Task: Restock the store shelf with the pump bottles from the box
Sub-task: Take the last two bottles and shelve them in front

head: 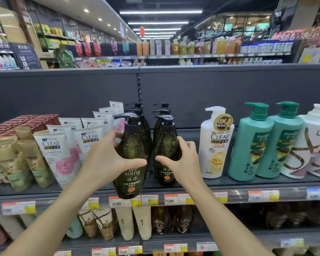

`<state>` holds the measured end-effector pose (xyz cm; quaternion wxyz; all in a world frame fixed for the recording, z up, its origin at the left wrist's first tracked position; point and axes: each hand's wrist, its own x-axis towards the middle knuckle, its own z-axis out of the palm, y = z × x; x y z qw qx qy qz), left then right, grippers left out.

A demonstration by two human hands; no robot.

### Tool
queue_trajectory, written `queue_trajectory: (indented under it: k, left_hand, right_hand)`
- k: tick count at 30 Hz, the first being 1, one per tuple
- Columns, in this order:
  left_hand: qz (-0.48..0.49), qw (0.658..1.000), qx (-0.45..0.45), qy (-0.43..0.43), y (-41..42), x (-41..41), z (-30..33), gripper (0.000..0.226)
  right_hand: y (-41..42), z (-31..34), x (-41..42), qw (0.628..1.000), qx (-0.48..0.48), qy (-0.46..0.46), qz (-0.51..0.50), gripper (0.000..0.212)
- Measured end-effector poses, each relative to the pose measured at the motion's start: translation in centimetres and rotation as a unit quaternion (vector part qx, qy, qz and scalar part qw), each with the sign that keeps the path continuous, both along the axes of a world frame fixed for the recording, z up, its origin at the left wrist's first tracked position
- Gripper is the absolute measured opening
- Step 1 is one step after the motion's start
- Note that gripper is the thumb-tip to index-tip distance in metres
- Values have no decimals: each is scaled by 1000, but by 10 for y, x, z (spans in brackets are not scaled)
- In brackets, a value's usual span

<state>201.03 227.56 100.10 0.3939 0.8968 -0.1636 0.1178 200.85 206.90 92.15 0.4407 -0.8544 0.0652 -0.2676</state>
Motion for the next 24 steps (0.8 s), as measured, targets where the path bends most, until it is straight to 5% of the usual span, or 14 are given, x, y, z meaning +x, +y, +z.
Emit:
queue_trajectory:
  k: [12, 18, 24]
  left_hand:
    - [-13, 999, -31, 8, -8, 16, -1, 71]
    - [-3, 999, -31, 27, -12, 38, -26, 77]
    - [-16, 999, -48, -8, -17, 42, -45, 77]
  right_hand:
    - [-6, -19, -20, 995, -58, 83, -6, 117]
    - [-19, -59, -29, 963, -204, 173, -11, 105]
    - [-15, -71, -27, 927, -339, 153, -43, 96]
